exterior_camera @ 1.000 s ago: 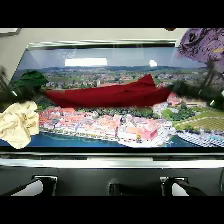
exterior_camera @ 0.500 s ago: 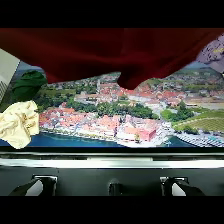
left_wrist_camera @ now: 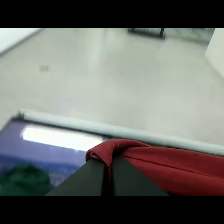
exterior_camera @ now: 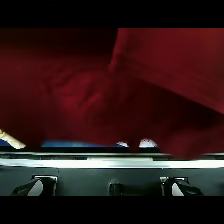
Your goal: Fold the clothes and pants, and hang the long-sleeved shirts on hangers.
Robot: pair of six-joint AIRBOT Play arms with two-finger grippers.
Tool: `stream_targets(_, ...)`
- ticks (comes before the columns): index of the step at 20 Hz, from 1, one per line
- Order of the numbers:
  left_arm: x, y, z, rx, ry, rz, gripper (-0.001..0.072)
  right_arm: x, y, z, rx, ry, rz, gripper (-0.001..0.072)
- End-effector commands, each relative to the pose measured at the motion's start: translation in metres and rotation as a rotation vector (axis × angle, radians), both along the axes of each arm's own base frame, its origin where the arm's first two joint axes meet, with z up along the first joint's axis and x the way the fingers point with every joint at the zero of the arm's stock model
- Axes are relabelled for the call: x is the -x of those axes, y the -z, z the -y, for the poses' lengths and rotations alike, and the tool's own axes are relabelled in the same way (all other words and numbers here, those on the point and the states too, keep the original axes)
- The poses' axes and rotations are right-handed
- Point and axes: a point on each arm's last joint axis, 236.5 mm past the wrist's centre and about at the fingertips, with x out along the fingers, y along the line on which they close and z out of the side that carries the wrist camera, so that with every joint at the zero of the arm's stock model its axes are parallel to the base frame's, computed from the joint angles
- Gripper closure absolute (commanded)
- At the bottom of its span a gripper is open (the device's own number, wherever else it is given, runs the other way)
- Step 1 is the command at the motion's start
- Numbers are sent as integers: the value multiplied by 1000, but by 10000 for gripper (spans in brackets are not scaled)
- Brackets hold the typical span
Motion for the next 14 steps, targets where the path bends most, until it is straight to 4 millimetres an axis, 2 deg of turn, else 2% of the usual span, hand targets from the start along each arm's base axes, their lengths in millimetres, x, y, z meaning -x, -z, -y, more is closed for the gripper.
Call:
stream_targets(1, -59, 78, -6, 62, 74, -230, 695, -72, 90, 3, -95, -74, -306, 687)
stream_targets(5, -150, 237, -16, 200, 152, -570, 695, -173, 259, 11, -165, -91, -718, 687)
stream_targets(7, -191, 318, -11, 224, 180, -690, 695, -212, 335, 6, -135, -76, -838, 687)
stream_targets(8, -208, 352, -8, 231, 189, -729, 695, -231, 372, 6, -101, -49, -882, 687)
stream_targets(9, -227, 385, -5, 242, 189, -761, 695, -249, 403, 5, -76, -24, -910, 687)
stream_targets(11, -256, 437, -5, 260, 172, -792, 695, -280, 449, 9, -80, 30, -928, 687)
stream_targets(14, -283, 483, -5, 265, 151, -796, 695, -308, 494, 14, -119, 74, -935, 687)
